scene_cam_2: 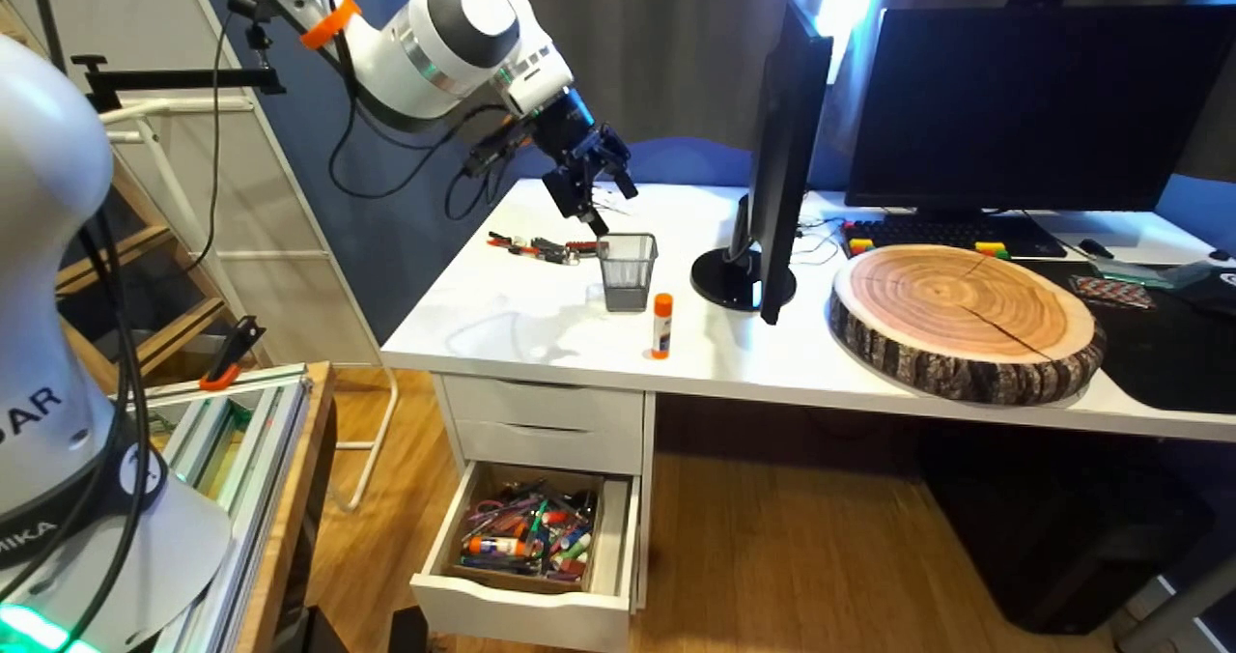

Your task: Turn the grey basket over and then put the orange glue stick in an upright position

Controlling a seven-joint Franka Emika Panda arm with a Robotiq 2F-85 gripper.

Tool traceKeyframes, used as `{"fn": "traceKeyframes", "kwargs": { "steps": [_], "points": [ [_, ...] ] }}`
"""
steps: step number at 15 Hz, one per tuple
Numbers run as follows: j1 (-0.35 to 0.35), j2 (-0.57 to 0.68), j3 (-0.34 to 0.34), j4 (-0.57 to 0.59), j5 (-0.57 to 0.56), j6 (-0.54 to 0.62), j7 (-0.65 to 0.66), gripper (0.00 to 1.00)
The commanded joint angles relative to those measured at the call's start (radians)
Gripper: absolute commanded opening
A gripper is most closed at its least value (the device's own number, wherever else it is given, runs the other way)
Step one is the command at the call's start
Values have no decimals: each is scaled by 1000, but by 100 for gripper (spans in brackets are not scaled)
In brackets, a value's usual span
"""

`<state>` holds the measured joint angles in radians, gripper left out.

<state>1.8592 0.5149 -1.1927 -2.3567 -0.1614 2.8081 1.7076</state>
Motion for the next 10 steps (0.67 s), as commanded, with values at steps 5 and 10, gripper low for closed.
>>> {"fn": "traceKeyframes", "kwargs": {
  "steps": [5, 10],
  "points": [
    [23, -329, 2, -6, -11, -175, -324, 100],
    [15, -438, 26, 26, 16, -369, -540, 100]
  ]
}}
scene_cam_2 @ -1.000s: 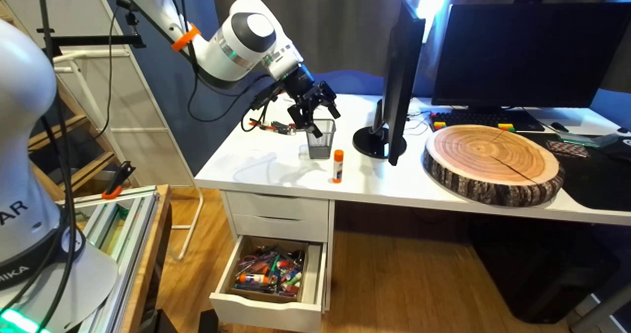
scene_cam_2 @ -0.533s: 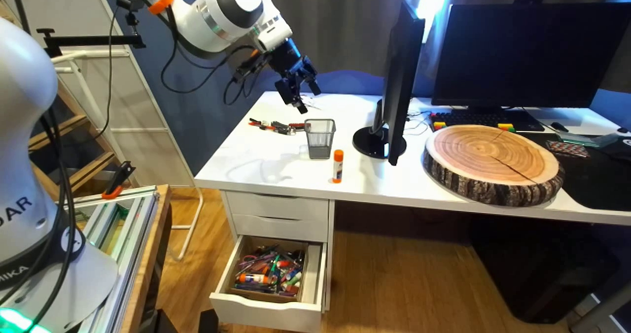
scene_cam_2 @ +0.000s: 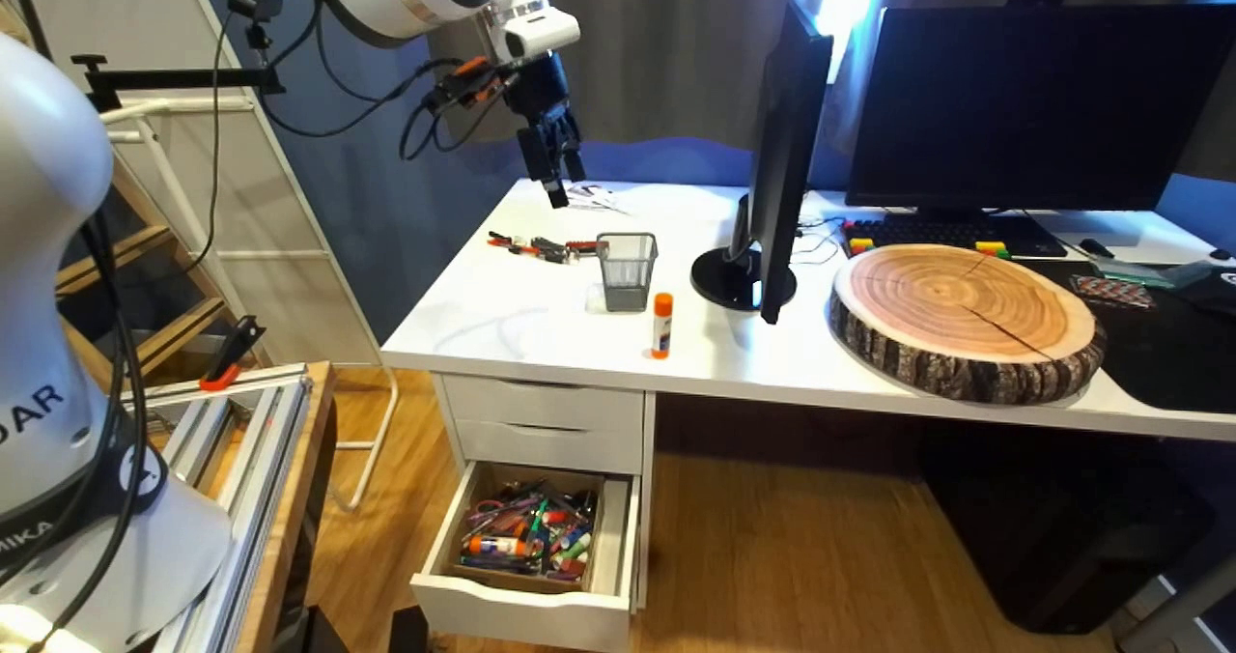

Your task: Turn the grey basket over and then put the orange glue stick in an upright position

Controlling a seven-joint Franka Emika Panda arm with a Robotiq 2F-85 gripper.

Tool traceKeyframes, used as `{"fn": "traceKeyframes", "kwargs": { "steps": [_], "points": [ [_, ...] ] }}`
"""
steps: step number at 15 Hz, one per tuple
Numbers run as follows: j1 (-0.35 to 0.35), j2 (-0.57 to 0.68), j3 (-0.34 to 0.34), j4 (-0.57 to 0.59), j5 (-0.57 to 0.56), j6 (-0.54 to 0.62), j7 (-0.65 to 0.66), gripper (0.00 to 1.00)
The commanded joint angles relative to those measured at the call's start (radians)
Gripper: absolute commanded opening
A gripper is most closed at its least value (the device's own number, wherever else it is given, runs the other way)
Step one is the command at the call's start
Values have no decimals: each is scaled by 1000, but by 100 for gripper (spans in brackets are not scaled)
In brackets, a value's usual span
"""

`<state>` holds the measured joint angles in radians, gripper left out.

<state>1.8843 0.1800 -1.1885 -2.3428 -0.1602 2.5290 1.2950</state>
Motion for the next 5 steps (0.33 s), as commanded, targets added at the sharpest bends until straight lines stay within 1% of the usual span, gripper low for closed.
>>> {"fn": "traceKeyframes", "kwargs": {
  "steps": [1, 2, 5],
  "points": [
    [-11, -124, 25, 14, 20, -111, -173, 100],
    [0, -45, 8, 8, 1, -56, -85, 100],
    [-2, -54, 7, 9, 1, -64, -96, 100]
  ]
}}
